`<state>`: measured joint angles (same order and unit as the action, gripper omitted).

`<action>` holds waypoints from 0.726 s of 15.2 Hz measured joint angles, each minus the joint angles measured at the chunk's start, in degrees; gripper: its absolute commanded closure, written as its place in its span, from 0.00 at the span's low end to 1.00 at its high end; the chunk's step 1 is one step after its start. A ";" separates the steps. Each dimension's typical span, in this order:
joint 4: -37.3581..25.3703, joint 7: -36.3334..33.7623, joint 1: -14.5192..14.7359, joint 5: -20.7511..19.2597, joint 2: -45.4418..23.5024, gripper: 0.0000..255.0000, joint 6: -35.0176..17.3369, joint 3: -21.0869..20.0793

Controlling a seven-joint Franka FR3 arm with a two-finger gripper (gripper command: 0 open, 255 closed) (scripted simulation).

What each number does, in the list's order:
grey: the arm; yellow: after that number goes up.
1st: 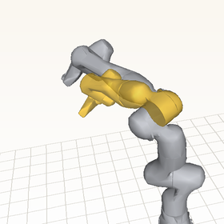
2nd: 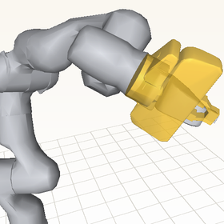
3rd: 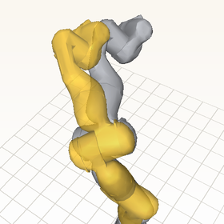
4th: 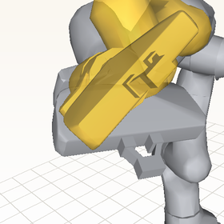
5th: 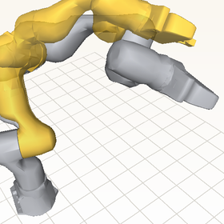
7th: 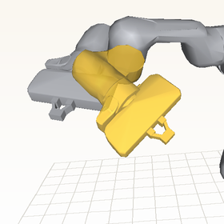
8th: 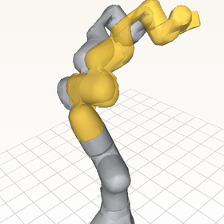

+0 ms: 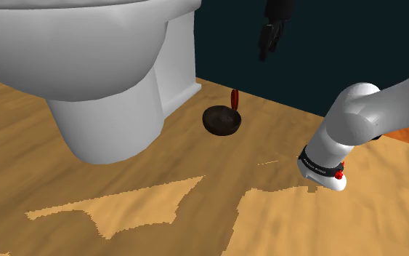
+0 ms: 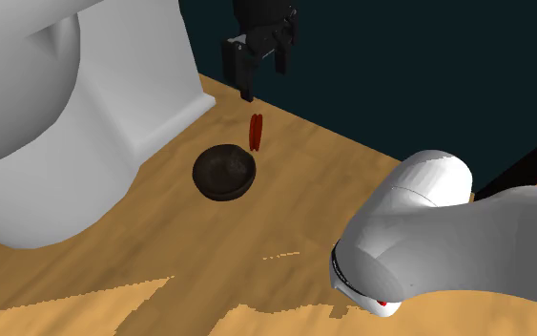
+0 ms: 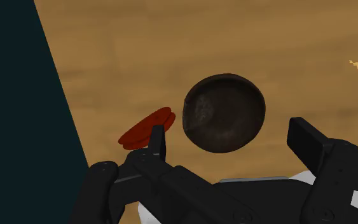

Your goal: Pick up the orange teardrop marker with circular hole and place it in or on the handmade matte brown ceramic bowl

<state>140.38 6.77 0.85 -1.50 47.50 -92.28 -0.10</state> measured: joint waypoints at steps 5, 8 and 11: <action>2.55 -6.57 -2.56 0.71 -3.56 0.00 -6.42 -1.31; 4.67 -13.15 -5.05 1.24 -7.77 0.00 -13.12 -2.58; 5.93 -20.04 -7.52 1.64 -12.33 0.00 -19.38 -3.94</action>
<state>146.31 -13.28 -6.67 0.14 35.17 -111.66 -4.04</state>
